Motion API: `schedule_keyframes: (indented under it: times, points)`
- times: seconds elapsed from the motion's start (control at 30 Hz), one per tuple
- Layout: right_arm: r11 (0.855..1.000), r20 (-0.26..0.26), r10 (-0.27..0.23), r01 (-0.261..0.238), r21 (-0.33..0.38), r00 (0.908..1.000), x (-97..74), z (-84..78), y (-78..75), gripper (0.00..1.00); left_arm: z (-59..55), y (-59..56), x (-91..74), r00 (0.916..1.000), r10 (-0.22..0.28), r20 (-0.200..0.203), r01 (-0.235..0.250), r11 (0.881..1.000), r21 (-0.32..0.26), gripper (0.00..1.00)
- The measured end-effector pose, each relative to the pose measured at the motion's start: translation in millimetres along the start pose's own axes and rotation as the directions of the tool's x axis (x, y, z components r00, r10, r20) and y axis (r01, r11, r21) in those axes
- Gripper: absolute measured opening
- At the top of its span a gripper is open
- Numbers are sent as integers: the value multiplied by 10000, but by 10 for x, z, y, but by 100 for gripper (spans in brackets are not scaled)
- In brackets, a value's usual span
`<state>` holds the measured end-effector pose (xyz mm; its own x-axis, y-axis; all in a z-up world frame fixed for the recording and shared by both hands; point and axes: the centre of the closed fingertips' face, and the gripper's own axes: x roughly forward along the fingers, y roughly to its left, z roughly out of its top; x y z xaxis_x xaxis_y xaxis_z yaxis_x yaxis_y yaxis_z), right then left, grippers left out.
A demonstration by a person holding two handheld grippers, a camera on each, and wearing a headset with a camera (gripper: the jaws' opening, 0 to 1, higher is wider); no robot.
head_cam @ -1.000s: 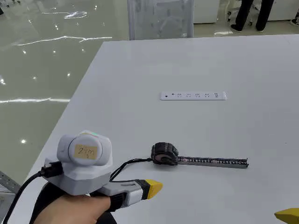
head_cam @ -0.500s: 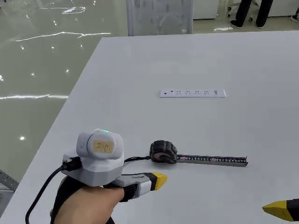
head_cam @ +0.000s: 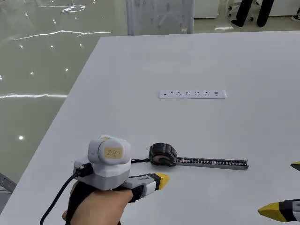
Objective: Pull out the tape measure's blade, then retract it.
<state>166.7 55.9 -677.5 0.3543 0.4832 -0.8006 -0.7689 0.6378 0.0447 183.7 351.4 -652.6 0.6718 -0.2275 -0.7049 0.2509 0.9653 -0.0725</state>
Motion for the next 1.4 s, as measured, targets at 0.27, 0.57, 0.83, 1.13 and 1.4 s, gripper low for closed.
schedule_keyframes:
  times: [0.27, 0.57, 0.83, 1.13, 1.4]
  points:
    - [9990, 13, 323, -322, -320, 9995, 176, 41, -48, 92, 29, 0, 191, 9997, 28, 260, -22, 9997, -238, 93]
    - [9942, -436, 528, -566, -909, 9976, 344, 17, -141, 89, 13, -70, 447, 9999, -69, 148, 74, 9994, -325, 92]
    - [9859, -793, 639, -753, -1496, 9948, 475, -1, -235, 86, 30, -67, 645, 9999, 117, 87, -113, 9991, -406, 90]
    - [9741, -1336, 887, -1140, -1954, 9871, 671, -58, -386, 82, 57, -95, 923, 9998, 173, -131, -179, 9986, -499, 89]
    - [9574, -1664, 1025, -1427, -2512, 9807, 813, -41, -482, 77, 26, -73, 1144, 9988, 364, -335, -389, 9964, -754, 88]
